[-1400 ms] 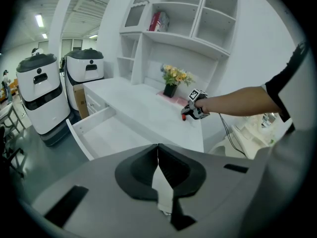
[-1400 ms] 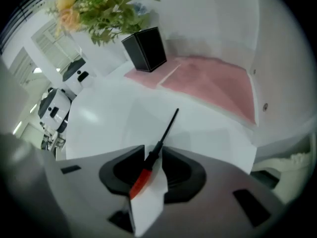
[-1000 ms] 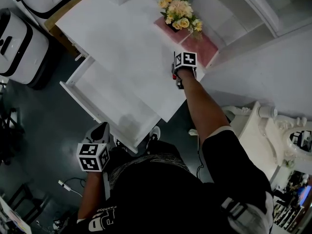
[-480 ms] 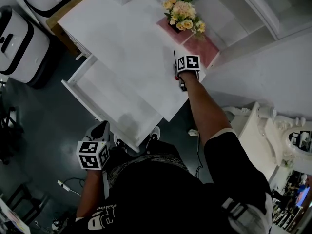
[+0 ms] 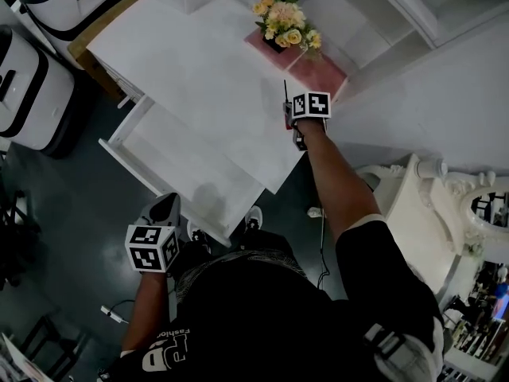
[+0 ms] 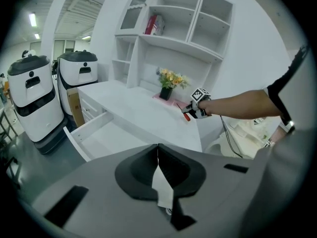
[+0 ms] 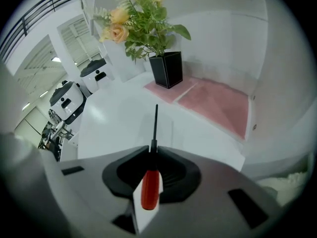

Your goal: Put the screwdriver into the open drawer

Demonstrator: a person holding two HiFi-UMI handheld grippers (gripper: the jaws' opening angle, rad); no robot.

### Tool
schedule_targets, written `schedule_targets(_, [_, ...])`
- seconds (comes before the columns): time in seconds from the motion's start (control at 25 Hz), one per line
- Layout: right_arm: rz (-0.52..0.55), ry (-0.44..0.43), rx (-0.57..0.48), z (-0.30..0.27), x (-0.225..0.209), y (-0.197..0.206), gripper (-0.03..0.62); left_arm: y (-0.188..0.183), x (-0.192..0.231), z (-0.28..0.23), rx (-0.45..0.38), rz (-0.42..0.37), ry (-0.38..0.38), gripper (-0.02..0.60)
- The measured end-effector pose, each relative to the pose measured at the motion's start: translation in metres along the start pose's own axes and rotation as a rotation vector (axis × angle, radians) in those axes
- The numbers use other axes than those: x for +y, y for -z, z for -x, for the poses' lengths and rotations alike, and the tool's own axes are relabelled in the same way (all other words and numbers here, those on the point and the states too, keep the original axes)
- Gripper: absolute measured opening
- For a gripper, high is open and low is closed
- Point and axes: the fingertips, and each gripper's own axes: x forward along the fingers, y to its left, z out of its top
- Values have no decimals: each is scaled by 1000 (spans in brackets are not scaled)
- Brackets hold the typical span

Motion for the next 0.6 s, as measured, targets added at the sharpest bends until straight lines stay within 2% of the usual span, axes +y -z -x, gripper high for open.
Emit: schedule_targets(0.6, [-81,-2,-110,60,9,23,60,-16,14,7,-7,-77,79,15])
